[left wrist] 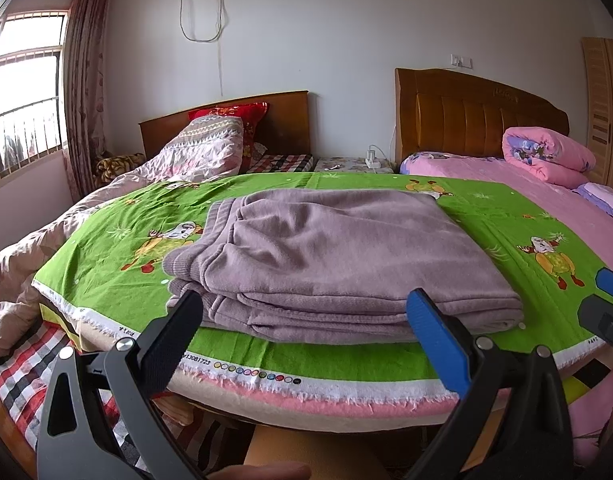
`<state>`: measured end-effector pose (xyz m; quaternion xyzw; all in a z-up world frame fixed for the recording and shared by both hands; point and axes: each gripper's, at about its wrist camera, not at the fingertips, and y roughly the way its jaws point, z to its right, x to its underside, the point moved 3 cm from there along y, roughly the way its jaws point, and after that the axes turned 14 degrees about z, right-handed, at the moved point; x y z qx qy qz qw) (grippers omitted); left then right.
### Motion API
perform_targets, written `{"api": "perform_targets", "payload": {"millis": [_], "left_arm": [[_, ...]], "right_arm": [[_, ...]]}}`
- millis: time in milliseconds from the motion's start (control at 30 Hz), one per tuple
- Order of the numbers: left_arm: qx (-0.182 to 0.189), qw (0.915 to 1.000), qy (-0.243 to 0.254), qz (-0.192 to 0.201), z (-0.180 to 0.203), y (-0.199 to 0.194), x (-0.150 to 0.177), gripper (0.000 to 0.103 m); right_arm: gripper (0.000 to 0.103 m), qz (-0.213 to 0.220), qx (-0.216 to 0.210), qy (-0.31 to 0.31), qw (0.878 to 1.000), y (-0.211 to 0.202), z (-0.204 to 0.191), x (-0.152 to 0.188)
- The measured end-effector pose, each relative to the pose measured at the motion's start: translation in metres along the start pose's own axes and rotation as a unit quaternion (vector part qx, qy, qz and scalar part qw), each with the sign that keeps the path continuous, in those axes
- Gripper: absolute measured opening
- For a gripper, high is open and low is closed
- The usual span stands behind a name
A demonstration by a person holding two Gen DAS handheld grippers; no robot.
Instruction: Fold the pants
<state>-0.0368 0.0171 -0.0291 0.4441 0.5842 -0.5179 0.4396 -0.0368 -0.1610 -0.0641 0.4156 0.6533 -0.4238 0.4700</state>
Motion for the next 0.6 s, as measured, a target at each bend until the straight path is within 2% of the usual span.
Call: {"api": "perform_targets", "payload": {"millis": [600], "left_arm": [[0.005,0.9998,0.001,-0.020,0.0005,0.0058,0.0066,0.102]], "right_arm": [[0.098,-0.001,0.000,0.002,1.000,-0.0007,-0.0022,0.0013]]}}
